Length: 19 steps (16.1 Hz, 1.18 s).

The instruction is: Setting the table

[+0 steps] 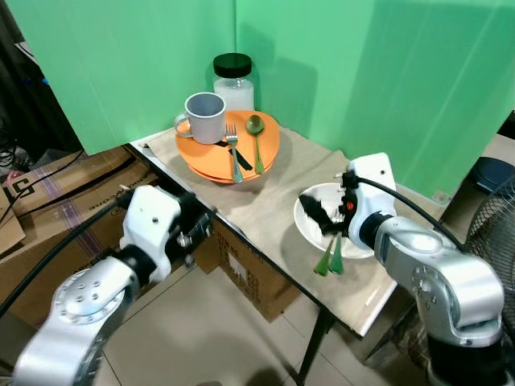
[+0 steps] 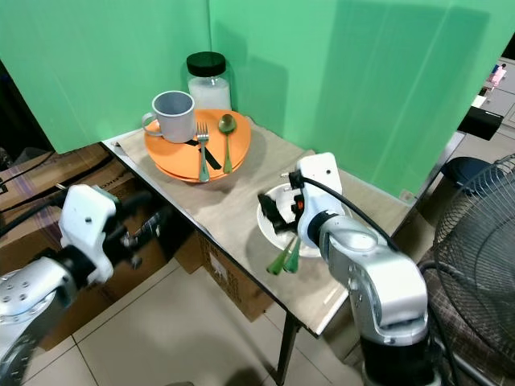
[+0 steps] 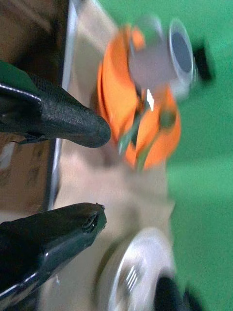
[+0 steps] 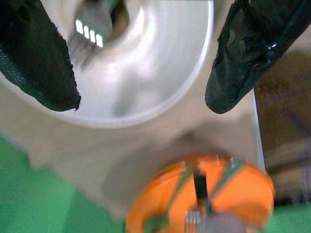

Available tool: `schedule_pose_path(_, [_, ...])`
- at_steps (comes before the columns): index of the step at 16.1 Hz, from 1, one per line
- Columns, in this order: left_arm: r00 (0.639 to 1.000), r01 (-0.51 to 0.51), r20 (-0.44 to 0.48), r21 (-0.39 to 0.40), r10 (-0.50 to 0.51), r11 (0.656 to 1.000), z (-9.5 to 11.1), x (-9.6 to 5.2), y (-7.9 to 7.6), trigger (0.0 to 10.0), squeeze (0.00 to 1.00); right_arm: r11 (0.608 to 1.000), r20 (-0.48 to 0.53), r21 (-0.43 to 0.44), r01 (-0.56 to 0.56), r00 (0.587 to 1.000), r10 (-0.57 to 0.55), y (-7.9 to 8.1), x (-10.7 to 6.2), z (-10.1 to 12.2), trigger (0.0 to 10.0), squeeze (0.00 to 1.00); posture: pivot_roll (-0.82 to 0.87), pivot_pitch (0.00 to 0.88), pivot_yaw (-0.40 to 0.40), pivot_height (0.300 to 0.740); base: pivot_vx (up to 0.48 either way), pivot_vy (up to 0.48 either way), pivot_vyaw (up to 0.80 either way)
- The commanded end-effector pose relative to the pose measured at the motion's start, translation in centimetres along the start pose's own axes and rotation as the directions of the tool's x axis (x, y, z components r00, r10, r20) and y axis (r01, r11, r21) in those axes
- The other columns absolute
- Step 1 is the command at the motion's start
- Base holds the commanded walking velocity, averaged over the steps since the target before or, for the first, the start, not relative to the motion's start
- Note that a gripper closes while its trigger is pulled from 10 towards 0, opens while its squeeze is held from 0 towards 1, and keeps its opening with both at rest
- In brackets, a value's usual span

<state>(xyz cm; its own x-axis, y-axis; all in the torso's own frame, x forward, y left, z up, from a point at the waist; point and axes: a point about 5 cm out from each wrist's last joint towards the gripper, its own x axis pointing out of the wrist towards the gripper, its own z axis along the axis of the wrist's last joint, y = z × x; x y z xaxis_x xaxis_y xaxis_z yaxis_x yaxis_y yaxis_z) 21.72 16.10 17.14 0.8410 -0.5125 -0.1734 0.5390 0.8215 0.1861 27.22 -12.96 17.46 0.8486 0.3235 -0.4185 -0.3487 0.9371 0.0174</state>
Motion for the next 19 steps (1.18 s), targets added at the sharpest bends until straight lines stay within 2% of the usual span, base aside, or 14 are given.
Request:
schedule_pose_path(1, [0.995,0.097,-0.006,0.002,-0.097,0.995,-0.1,-0.2,-0.7,10.0,0.00,1.000,-0.063,-0.009,0.017,0.998,-0.017,-0.3,-0.1,0.4,10.0,0.00,0.00,0.000,0.016,0.740,0.000,0.000,0.00])
schedule_pose_path(2, [0.985,0.173,-0.023,0.001,-0.173,0.985,-0.3,-0.4,-1.1,10.0,0.00,1.000,-0.119,-0.003,0.020,0.993,-0.021,-0.5,0.0,0.5,10.0,0.00,0.00,0.000,0.014,0.740,0.000,0.000,0.00])
schedule_pose_path(6, [0.938,0.341,-0.056,-0.021,-0.342,0.940,-0.6,-0.7,-2.6,10.0,0.00,0.997,-0.213,0.060,0.057,0.976,-0.043,-1.1,0.0,1.0,10.0,0.00,-0.01,0.000,0.004,0.740,0.000,0.000,0.00])
schedule_pose_path(7, [0.934,0.352,-0.060,-0.020,-0.353,0.936,-0.7,-0.6,-2.9,10.0,0.00,0.996,-0.237,0.082,0.040,0.971,-0.019,-0.9,-0.1,0.9,9.3,0.00,-0.01,0.000,0.006,0.740,0.000,0.000,0.00])
schedule_pose_path(8, [0.933,0.354,-0.060,-0.019,-0.354,0.935,-0.7,-0.5,-3.0,10.0,0.00,0.995,-0.251,0.094,0.027,0.968,-0.003,-0.7,-0.1,0.8,7.8,0.00,-0.02,0.000,0.008,0.740,0.000,0.000,0.00])
schedule_pose_path(9, [0.932,0.357,-0.064,-0.018,-0.358,0.934,-0.9,-0.4,-3.2,10.0,0.00,0.991,-0.268,0.130,-0.017,0.962,0.051,-0.2,-0.1,0.6,6.9,0.00,-0.02,0.000,0.009,0.740,0.000,0.000,0.00])
schedule_pose_path(11, [0.932,0.352,-0.090,-0.011,-0.351,0.936,-1.3,-0.4,-3.1,10.0,0.00,0.982,-0.284,0.182,-0.043,0.954,0.094,0.4,0.4,0.1,8.2,0.00,-0.01,0.000,0.006,0.740,0.000,0.000,0.00])
schedule_pose_path(12, [0.932,0.350,-0.100,-0.005,-0.348,0.937,-1.4,-0.5,-2.9,10.0,0.00,0.981,-0.298,0.190,-0.035,0.950,0.092,0.4,0.6,-0.2,9.6,0.00,-0.01,0.000,0.006,0.740,0.000,0.000,0.00])
schedule_pose_path(13, [0.932,0.350,-0.102,-0.004,-0.348,0.937,-1.5,-0.5,-2.9,10.0,0.00,0.981,-0.301,0.193,-0.033,0.949,0.091,0.4,0.6,-0.2,10.0,0.00,-0.01,0.000,0.003,0.740,0.000,0.000,0.00])
schedule_pose_path(19, [0.931,0.349,-0.119,0.007,-0.345,0.937,-1.8,-0.7,-2.9,10.0,0.00,0.984,-0.345,0.175,0.026,0.938,0.036,-0.3,0.9,-0.6,10.0,0.00,0.00,0.000,-0.003,0.740,0.000,0.000,0.00])
